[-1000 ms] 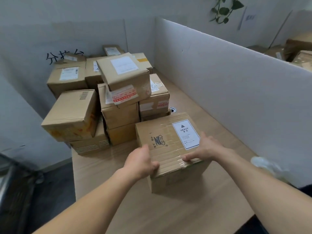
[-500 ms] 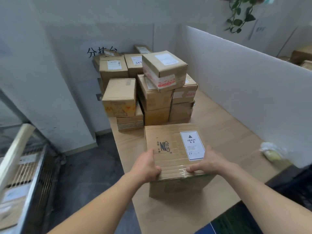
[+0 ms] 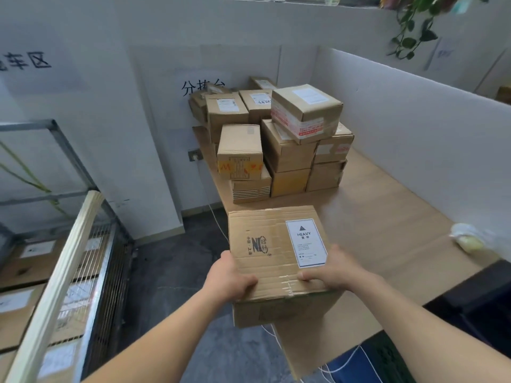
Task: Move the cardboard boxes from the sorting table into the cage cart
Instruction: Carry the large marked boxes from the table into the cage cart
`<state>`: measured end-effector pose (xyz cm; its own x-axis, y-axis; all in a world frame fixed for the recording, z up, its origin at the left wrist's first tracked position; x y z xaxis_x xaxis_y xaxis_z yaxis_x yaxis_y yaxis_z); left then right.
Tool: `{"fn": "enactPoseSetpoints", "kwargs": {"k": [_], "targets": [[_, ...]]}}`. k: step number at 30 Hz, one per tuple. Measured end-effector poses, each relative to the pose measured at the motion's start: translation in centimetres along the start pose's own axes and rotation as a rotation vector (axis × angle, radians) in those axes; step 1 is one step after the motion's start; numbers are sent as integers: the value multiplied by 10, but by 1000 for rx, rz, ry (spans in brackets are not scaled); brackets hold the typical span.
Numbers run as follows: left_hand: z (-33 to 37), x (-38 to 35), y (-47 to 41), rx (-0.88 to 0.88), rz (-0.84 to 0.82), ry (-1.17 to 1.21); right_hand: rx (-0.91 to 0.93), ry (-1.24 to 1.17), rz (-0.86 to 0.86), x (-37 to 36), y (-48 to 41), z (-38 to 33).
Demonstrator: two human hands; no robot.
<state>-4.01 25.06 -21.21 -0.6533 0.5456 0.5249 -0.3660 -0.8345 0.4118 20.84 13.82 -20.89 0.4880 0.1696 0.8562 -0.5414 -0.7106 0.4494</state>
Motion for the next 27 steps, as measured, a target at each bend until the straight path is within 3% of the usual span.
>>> {"fn": "enactPoseSetpoints", "kwargs": {"k": [4,13,27], "targets": [[-9,7,-6,53,40,35,-5,-83,-10,-5,-13,-8],[-46,90,0,190,306,11,125,-128,-93,-26,-37,-87],[-156,292,105,381,799,218,685,57,-129,-43,5,-394]]}}
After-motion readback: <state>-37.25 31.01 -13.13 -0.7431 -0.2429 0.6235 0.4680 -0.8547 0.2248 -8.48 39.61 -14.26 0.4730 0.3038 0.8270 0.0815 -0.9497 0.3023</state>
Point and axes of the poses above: each hand's wrist, its own y-axis away from the middle knuckle, its own x-axis out of the back of the hand, z = x × y, the point moved 8 cm from there along -y, towards the middle knuckle, and after that the axes turned 11 degrees about y, right-handed, at the moved point
